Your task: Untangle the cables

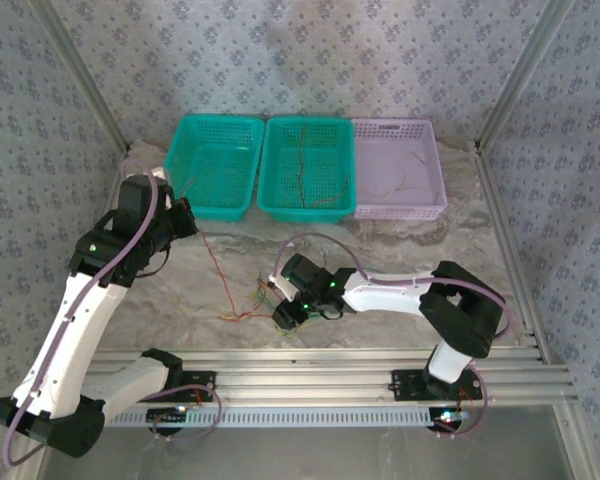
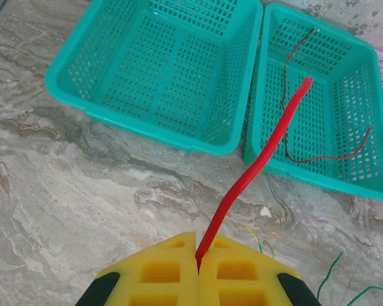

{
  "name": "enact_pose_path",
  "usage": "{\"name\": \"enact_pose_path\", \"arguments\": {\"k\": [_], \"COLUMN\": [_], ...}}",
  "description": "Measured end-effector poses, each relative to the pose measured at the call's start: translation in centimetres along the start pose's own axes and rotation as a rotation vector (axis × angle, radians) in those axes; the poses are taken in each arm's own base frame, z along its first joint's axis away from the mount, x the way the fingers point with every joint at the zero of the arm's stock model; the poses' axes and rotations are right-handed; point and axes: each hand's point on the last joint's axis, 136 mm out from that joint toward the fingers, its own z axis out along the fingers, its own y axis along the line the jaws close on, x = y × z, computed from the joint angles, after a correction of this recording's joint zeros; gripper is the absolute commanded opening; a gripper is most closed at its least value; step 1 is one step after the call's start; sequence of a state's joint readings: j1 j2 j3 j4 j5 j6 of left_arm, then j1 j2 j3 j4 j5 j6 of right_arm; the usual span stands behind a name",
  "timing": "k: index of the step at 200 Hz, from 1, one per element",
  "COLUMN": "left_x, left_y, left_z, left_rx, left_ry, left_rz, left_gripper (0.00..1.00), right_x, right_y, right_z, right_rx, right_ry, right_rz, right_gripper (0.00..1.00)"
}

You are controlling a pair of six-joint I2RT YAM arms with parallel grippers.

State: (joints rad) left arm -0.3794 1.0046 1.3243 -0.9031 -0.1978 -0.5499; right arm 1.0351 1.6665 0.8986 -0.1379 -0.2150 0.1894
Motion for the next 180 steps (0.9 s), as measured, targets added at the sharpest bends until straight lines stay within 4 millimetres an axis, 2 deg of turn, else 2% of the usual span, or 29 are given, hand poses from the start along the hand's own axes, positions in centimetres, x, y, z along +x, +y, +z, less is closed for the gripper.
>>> {"name": "enact_pose_path", "arguments": {"k": [25, 52, 80, 102, 134, 180], "left_x": [-0.3, -0.5, -1.2, -2.3, -3.4, -5.0], "left_y": [-0.2, -0.2, 0.1, 0.3, 0.5, 0.6], "left_z": [-0.2, -0.3, -1.0, -2.1, -3.4, -5.5], "left_rx": [0.003, -0.002, -0.021, -0.037, -0.054, -0.064], "left_ry": [-0.005, -0.005, -0.022, -0.054, -0.086, -0.128], "left_rz": [0.000, 0.011, 0.038, 0.063, 0.091, 0.117], "left_gripper": [0.00, 0.00, 0.00, 0.00, 0.00, 0.00], "right_x": [0.4, 0.7, 0.5, 0.4, -0.1, -0.7], "right_y": [-0.2, -0.8, -3.0, -6.4, -11.5, -14.6], "right_z": [0.5, 0.6, 0.2, -1.2, -4.2, -6.0], "right_rx": [0.005, 0.021, 0.075, 0.149, 0.252, 0.304], "right_ry": [0.017, 0.030, 0.017, -0.017, -0.099, -0.149], "right_rz": [-0.002, -0.003, 0.036, 0.117, 0.247, 0.315], "right_gripper": [0.18, 0.00, 0.00, 0.00, 0.00, 0.00]}}
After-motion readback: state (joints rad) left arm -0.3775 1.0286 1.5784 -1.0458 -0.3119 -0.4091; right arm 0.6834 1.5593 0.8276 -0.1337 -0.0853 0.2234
